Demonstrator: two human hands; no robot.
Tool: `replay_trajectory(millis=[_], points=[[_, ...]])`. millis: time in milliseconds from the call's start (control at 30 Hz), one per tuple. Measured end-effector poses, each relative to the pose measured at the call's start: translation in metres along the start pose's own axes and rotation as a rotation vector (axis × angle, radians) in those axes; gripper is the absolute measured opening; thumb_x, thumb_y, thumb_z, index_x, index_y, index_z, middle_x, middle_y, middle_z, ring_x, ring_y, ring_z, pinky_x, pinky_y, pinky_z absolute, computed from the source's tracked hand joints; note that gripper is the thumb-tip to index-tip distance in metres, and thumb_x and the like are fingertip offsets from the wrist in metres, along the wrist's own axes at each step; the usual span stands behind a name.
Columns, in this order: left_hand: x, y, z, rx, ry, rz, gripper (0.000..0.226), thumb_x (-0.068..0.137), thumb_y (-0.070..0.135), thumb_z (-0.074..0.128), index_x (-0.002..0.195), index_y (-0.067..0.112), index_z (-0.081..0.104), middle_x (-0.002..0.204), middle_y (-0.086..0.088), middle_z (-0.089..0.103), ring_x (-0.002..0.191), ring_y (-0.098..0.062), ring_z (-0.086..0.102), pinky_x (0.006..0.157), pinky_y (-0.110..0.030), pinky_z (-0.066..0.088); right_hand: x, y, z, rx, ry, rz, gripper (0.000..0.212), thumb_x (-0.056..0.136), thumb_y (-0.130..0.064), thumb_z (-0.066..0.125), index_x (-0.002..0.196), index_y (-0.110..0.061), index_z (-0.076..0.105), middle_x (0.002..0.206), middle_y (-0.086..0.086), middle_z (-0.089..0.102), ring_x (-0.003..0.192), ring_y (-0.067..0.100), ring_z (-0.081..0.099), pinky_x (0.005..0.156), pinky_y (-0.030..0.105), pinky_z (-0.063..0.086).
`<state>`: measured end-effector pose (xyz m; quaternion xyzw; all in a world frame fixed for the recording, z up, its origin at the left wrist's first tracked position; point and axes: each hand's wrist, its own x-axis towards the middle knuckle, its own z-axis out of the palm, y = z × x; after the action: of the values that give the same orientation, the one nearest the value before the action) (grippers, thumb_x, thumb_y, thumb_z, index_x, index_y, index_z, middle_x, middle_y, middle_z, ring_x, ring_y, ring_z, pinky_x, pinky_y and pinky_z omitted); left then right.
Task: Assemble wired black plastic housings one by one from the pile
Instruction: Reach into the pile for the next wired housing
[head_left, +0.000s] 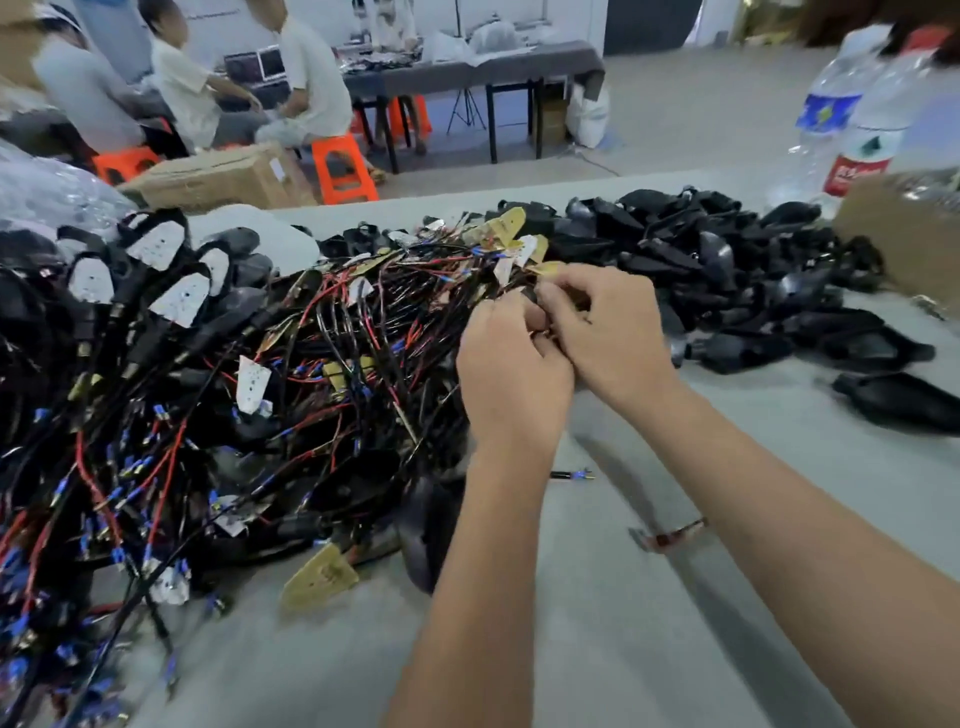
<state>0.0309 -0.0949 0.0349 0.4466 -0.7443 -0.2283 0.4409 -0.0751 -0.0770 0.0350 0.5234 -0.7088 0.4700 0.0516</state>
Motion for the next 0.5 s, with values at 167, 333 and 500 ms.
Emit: replay_trajectory(millis=[167,333,500], points=[[-0.010,0.009,0.046,0.046,-0.217,0.039,0.019,0.086,0.005,0.056,0.093,0.016,0.070,0.093,-0.003,0.069,0.101,-0.026,0.063,0.093,-0.043,0.049,-0.015,0.075,-0.046,-0.567,-0.182,0.135,0.035,0.093,-0.032,0.070,0.125,-0.021,0.067,0.119,0.010,0.064,0.116,0.036,0.047,0.097,0.044,0.043],[-0.014,-0.003,0.063,0.082,-0.242,0.022,0.017,0.086,0.006,0.058,0.094,0.015,0.071,0.096,-0.004,0.070,0.094,-0.026,0.065,0.090,-0.041,0.050,-0.023,0.091,-0.049,-0.647,-0.208,0.115,0.054,0.087,-0.034,0.077,0.135,-0.030,0.052,0.127,0.004,0.058,0.124,0.033,0.045,0.098,0.049,0.040],[-0.013,-0.019,0.060,-0.083,-0.195,-0.071,0.021,0.084,-0.003,0.058,0.091,0.010,0.072,0.087,-0.003,0.071,0.085,-0.022,0.068,0.084,-0.036,0.055,-0.022,0.090,-0.052,-0.499,-0.074,0.100,0.044,0.088,-0.014,0.065,0.130,-0.016,0.050,0.107,0.010,0.067,0.099,0.037,0.063,0.088,0.047,0.048]])
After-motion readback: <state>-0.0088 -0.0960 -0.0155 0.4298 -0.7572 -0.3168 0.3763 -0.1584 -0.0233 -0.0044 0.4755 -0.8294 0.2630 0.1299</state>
